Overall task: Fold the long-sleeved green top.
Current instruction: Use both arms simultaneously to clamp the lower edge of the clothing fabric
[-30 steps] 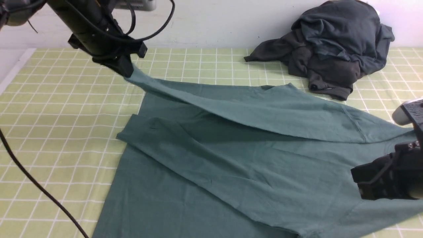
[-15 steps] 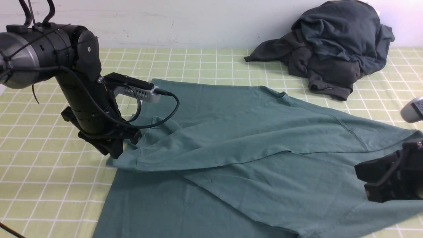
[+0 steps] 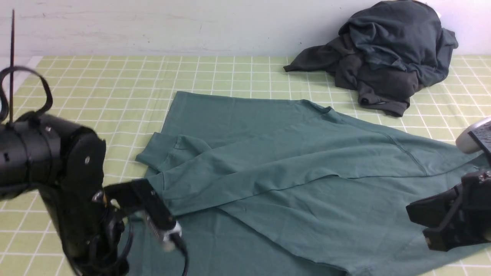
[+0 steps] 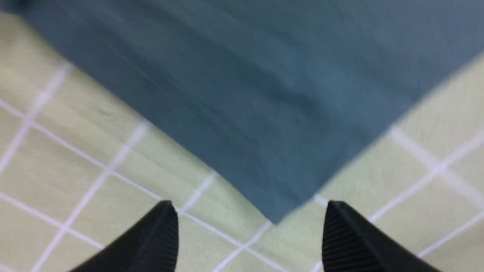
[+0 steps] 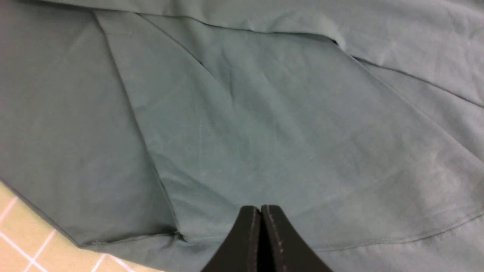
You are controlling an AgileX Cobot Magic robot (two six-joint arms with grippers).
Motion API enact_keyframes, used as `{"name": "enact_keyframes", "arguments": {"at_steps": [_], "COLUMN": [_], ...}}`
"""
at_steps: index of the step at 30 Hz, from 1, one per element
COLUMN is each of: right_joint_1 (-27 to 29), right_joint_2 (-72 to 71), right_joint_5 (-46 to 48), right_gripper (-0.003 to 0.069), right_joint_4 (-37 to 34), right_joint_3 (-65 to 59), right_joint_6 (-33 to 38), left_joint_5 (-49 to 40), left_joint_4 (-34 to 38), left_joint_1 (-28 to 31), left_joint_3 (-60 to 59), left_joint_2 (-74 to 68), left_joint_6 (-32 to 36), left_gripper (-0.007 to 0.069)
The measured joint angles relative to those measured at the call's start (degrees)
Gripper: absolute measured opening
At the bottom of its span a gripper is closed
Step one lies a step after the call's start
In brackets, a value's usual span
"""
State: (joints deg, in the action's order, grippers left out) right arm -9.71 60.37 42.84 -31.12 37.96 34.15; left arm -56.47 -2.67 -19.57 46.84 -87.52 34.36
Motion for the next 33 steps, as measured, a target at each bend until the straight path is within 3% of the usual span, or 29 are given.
{"name": "enact_keyframes", "arguments": {"at_steps": [5,10,17,25,29,33], "right_joint_1": [-1.7,-3.9,-4.6,-4.6,-4.6,-4.6], "right_joint_2": [0.0,0.0,0.0,0.0,0.0,0.0], "right_joint_5": [0.3,1.1,2.2,2.2,2.2,2.2], "right_gripper": [-0.0014,-0.0014,-0.0014,-0.0014,-0.0014,-0.0014], "right_joint_4": [-0.6,-0.8,-1.0,-1.2,-1.4,-1.8], "right_joint_3": [0.0,0.0,0.0,0.0,0.0,0.0], "right_joint_6": [2.0,4.1,4.6,4.6,4.6,4.6], "left_joint_5": [5.6,8.7,17.0,14.3,12.8,12.7], "left_joint_4": [1.6,2.7,0.1,0.5,0.9,1.6], "left_joint_1": [-1.6,-3.0,-3.5,-3.9,-3.9,-3.9], "left_joint_3": [-7.2,-8.6,-8.6,-8.6,-8.6,-8.6], "left_joint_2": [0.4,0.5,0.5,2.6,3.5,3.4], "left_joint_6": [13.1,19.2,20.4,18.4,18.1,18.1], "left_gripper": [0.0472,0.0462,0.0275,0.0032,0.0021,0.0106]}}
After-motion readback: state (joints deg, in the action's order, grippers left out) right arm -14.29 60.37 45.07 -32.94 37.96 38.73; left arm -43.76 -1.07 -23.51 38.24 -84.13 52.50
